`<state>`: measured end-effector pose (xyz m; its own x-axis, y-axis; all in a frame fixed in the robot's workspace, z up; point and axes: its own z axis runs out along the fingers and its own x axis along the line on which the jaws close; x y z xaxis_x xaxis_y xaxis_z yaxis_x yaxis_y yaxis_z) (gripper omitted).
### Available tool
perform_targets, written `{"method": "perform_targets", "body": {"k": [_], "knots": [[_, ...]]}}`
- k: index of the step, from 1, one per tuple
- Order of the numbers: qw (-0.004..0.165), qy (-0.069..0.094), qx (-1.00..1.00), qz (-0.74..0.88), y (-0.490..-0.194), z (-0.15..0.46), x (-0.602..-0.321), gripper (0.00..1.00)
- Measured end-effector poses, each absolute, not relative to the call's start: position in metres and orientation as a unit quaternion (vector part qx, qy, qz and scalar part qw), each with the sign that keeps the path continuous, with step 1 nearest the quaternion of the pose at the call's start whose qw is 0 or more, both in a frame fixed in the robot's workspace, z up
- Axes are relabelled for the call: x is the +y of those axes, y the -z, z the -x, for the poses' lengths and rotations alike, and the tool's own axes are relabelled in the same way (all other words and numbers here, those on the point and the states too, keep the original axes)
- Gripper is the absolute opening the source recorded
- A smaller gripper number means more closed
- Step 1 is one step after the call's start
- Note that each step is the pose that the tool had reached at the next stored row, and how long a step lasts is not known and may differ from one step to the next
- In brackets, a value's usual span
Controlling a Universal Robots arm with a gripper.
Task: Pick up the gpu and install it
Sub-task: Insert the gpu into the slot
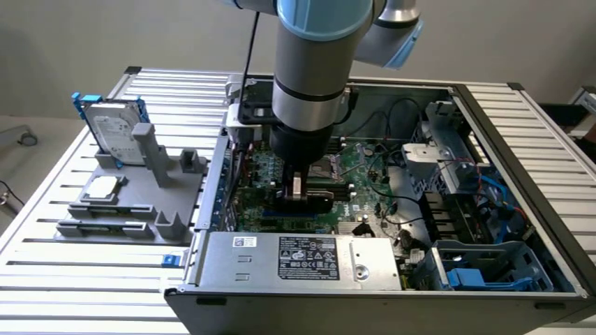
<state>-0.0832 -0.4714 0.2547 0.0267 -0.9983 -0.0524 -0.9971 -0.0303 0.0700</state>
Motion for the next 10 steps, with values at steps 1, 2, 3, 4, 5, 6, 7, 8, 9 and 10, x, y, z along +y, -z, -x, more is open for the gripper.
{"method": "perform_targets", "body": {"k": [1, 2, 3, 4, 5, 6, 7, 8, 9, 10], "knots": [[0.007, 0.043, -0.696, -0.717, -0.2546, 0.0832, -0.4715, 0.27], [0.007, 0.043, -0.695, -0.717, -0.2546, 0.0832, -0.4716, 0.27], [0.007, 0.043, -0.695, -0.718, -0.2544, 0.0830, -0.4717, 0.27], [0.007, 0.043, -0.694, -0.719, -0.2542, 0.0829, -0.4717, 0.27], [0.007, 0.043, -0.693, -0.719, -0.2541, 0.0827, -0.4717, 0.27], [0.007, 0.043, -0.692, -0.720, -0.2539, 0.0825, -0.4716, 0.27], [0.007, 0.043, -0.692, -0.721, -0.2537, 0.0823, -0.4716, 0.27], [0.007, 0.043, -0.691, -0.722, -0.2537, 0.0820, -0.4716, 0.27], [0.007, 0.043, -0.690, -0.722, -0.2535, 0.0816, -0.4716, 0.27], [0.007, 0.043, -0.690, -0.723, -0.2534, 0.0813, -0.4716, 0.27]]}}
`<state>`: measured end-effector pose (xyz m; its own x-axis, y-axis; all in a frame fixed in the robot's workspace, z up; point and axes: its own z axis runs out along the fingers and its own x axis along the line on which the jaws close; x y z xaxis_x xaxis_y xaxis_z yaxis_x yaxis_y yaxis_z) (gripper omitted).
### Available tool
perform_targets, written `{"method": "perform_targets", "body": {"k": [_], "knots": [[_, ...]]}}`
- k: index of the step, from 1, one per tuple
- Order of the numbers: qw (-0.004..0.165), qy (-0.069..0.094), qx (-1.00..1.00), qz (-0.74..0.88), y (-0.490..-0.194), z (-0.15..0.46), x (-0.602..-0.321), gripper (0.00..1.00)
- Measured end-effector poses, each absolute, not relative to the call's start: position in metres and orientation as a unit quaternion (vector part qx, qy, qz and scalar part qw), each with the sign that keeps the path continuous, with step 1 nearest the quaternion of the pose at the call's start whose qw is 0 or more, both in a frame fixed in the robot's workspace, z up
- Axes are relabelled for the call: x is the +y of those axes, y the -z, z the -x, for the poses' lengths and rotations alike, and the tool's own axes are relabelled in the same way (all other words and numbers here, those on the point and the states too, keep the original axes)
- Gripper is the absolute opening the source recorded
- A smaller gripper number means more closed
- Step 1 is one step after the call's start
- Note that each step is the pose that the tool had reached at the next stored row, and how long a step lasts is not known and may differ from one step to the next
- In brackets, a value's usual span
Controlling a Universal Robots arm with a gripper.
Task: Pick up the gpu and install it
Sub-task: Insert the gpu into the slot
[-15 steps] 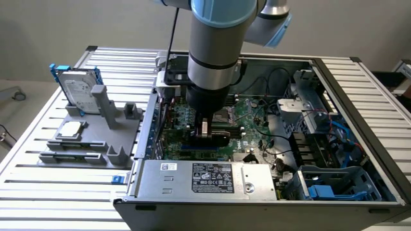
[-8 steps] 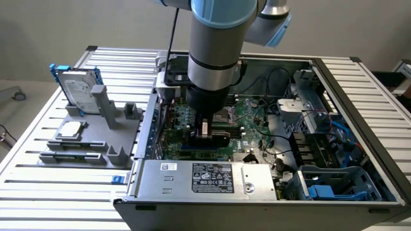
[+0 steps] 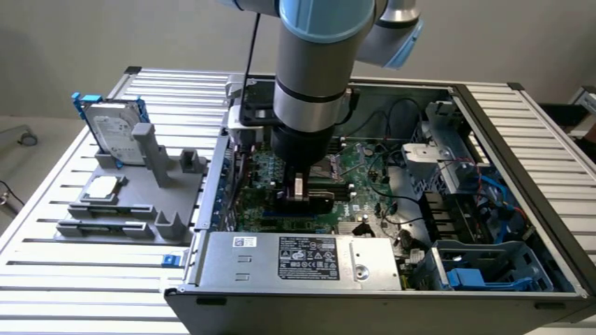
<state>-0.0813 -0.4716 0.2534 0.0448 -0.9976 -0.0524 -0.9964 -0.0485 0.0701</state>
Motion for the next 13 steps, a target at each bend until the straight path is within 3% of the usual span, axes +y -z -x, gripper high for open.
{"method": "perform_targets", "body": {"k": [13], "knots": [[0.004, 0.046, -0.689, -0.724, -0.2527, 0.0808, -0.4716, 0.27]]}}
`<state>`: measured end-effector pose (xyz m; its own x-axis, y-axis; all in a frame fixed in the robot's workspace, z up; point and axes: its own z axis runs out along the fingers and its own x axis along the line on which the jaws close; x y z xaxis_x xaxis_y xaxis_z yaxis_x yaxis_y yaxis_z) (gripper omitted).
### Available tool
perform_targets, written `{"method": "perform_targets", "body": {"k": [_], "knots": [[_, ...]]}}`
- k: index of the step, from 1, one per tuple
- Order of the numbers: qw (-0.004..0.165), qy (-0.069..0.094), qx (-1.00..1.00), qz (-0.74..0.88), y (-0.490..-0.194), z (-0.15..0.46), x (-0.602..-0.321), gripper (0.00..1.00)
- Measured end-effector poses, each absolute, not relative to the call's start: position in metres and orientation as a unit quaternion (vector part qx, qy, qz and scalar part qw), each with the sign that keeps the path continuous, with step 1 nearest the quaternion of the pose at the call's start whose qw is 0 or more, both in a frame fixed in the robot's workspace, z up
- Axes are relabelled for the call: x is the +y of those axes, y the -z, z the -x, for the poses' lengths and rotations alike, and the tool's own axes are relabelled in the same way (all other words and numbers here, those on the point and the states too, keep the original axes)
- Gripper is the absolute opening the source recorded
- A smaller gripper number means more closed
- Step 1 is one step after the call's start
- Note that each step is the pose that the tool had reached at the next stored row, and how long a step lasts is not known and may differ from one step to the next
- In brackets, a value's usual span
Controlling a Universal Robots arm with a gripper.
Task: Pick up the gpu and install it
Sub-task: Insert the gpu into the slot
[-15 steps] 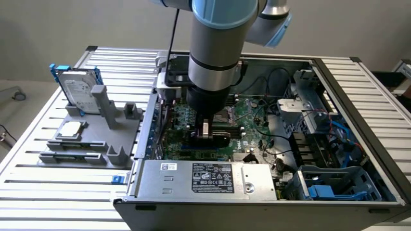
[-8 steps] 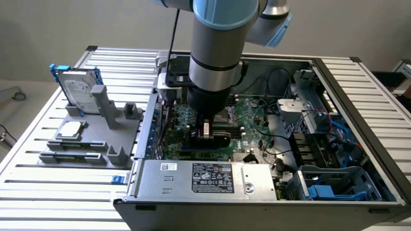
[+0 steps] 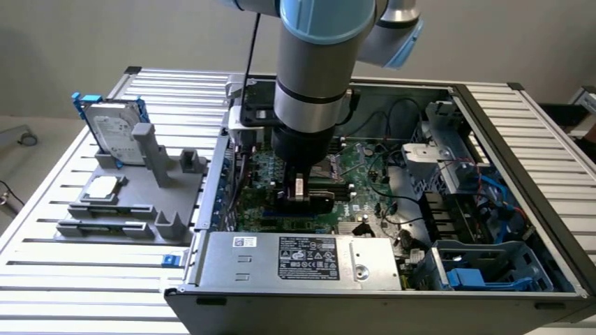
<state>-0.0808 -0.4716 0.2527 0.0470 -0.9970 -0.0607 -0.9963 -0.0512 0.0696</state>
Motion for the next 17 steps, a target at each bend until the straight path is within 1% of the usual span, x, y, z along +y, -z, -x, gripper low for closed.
{"method": "perform_targets", "body": {"k": [17], "knots": [[0.004, 0.047, -0.689, -0.724, -0.2474, 0.0808, -0.4716, 0.27]]}}
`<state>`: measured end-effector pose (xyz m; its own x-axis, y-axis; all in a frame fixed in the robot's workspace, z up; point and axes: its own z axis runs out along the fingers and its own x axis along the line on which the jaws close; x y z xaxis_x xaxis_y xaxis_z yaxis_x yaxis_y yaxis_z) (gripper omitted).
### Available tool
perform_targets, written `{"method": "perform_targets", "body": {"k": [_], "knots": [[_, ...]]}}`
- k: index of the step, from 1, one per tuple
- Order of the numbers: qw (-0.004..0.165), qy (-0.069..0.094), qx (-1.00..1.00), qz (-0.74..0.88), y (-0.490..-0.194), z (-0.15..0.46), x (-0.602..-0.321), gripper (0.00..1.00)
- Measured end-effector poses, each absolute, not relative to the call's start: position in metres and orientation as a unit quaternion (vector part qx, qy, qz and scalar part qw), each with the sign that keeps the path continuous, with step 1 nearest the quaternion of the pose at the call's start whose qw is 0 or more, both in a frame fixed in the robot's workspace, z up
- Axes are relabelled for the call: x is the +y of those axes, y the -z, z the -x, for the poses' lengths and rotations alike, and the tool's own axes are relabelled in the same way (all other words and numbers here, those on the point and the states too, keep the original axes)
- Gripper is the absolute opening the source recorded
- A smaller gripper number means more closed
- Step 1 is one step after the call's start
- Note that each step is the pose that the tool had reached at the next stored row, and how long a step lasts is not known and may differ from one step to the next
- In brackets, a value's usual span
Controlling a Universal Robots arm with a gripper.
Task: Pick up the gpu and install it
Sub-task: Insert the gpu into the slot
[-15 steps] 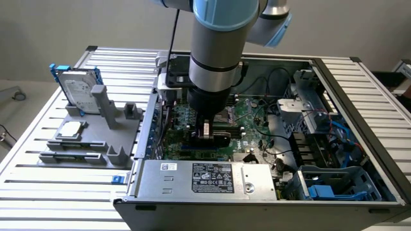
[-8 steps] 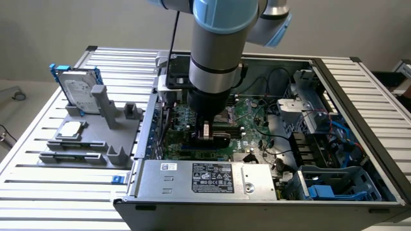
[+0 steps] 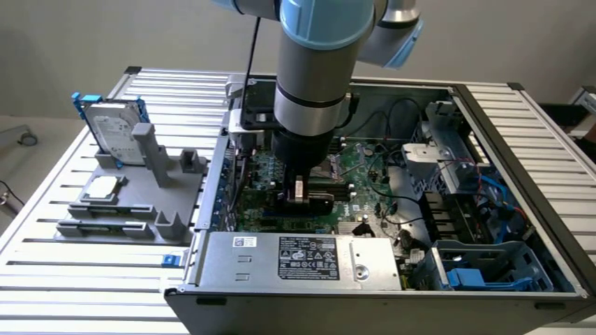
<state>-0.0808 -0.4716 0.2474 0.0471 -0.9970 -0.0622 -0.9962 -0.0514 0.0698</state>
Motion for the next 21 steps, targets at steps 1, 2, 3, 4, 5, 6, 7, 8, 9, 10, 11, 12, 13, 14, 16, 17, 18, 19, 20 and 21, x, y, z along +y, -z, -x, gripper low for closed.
{"method": "perform_targets", "body": {"k": [1, 2, 3, 4, 5, 6, 7, 8, 9, 10, 11, 12, 13, 14, 16, 17, 18, 19, 20, 21], "knots": [[0.004, 0.047, -0.689, -0.724, -0.247, 0.081, -0.472, 0.27], [0.004, 0.047, -0.689, -0.724, -0.248, 0.081, -0.472, 0.27], [0.003, 0.047, -0.689, -0.724, -0.248, 0.081, -0.471, 0.28], [0.003, 0.047, -0.689, -0.724, -0.249, 0.081, -0.471, 0.33], [0.004, 0.047, -0.689, -0.724, -0.250, 0.081, -0.471, 0.33], [0.004, 0.047, -0.689, -0.724, -0.251, 0.081, -0.472, 0.40], [0.004, 0.047, -0.689, -0.724, -0.253, 0.081, -0.472, 0.46], [0.004, 0.047, -0.689, -0.724, -0.255, 0.081, -0.472, 0.46], [0.004, 0.047, -0.689, -0.724, -0.257, 0.081, -0.472, 0.46], [0.004, 0.047, -0.689, -0.724, -0.260, 0.081, -0.471, 0.53], [0.004, 0.047, -0.689, -0.724, -0.264, 0.081, -0.471, 0.53], [0.004, 0.047, -0.689, -0.724, -0.269, 0.081, -0.471, 0.53], [0.004, 0.047, -0.689, -0.724, -0.273, 0.081, -0.471, 0.53], [0.004, 0.047, -0.689, -0.724, -0.278, 0.081, -0.471, 0.53], [0.004, 0.047, -0.689, -0.724, -0.287, 0.081, -0.471, 0.53], [0.004, 0.047, -0.689, -0.724, -0.291, 0.081, -0.471, 0.53], [0.004, 0.047, -0.689, -0.724, -0.295, 0.081, -0.471, 0.53], [0.004, 0.047, -0.689, -0.724, -0.299, 0.081, -0.471, 0.53], [0.004, 0.047, -0.689, -0.724, -0.303, 0.081, -0.471, 0.53], [0.004, 0.047, -0.689, -0.724, -0.306, 0.081, -0.471, 0.53]]}}
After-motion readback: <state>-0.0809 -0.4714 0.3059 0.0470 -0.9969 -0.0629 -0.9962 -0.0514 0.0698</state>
